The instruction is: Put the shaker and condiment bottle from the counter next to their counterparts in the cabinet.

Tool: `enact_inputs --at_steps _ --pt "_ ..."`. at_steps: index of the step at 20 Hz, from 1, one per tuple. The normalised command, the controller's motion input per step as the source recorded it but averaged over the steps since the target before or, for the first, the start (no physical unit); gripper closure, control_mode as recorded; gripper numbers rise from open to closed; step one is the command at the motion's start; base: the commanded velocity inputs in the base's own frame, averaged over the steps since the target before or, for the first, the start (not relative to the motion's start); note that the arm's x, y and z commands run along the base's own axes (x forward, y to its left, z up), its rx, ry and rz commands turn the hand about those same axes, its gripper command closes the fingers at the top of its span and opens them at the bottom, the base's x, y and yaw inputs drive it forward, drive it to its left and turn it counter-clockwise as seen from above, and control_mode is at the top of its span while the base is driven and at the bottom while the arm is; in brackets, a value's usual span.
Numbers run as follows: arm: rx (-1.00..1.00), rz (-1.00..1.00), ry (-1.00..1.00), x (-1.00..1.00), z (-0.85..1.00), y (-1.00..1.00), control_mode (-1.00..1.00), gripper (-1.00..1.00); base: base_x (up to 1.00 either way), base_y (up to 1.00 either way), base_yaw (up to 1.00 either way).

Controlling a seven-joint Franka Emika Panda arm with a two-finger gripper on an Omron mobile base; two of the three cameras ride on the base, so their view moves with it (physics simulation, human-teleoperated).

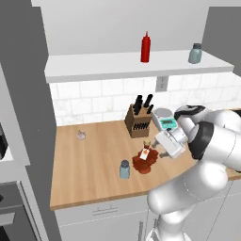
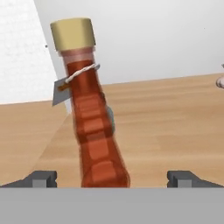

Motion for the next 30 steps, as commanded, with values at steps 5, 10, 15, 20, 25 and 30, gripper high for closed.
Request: enact_inputs --at_steps 5,10,15,20,25,30 --pt "0.05 0.00 0.07 0.05 -0.08 0.07 -1.00 -1.00 0.00 0.00 0.00" --pt "0.04 0.00 0.15 0.13 -0.06 0.17 -1.00 -1.00 0.00 0.00 0.00" --pt "0.02 0.00 0.16 0.09 -0.16 0.16 -1.00 1.00 0.00 0.00 0.00" --pt "0.04 -0.09 0.06 0.01 0.04 0.00 -1.00 1.00 0.00 0.00 0.00" --pt "-0.05 -0.31 -0.04 -0.05 0.63 0.03 -1.00 1.00 0.00 0.00 0.00" --pt "-0.01 -0.27 -0.05 -0.89 0.24 0.00 -1.00 1.00 0.00 0.00 0.00"
